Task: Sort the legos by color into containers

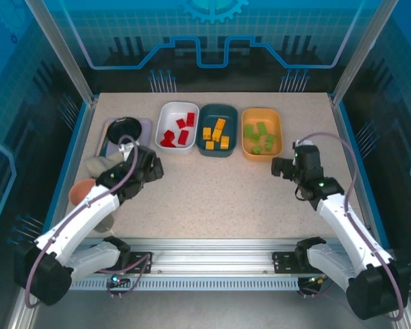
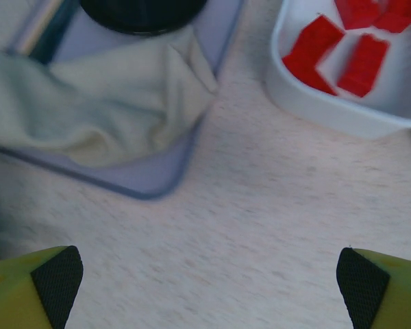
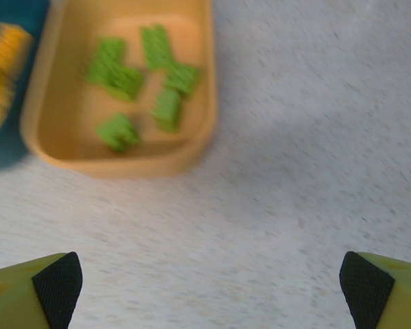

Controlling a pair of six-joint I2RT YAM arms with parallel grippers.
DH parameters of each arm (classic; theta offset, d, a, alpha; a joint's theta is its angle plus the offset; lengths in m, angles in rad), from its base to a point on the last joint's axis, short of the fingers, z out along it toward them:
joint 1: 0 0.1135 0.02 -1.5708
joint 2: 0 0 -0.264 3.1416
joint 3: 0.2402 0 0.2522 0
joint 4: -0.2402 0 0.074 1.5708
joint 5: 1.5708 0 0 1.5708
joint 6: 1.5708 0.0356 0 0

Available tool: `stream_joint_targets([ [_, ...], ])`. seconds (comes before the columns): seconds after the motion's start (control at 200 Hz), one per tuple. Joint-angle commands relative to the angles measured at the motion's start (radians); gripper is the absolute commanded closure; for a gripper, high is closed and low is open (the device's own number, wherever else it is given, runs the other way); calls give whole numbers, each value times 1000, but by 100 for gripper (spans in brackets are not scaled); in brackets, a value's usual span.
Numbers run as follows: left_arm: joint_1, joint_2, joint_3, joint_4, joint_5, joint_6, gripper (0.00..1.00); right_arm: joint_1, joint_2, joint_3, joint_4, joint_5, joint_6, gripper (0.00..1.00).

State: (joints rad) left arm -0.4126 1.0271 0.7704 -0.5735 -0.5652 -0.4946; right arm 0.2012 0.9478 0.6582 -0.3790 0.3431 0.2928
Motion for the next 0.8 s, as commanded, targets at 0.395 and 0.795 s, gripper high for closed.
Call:
stream_joint_targets([
  [0.395,290,252,-262,752,192,371,1,-69,315,-188,706,-19,-204,0],
  [0.795,402,474,-216,1102,378,446,1,-118,532,-160,1005,-191,-292,0],
])
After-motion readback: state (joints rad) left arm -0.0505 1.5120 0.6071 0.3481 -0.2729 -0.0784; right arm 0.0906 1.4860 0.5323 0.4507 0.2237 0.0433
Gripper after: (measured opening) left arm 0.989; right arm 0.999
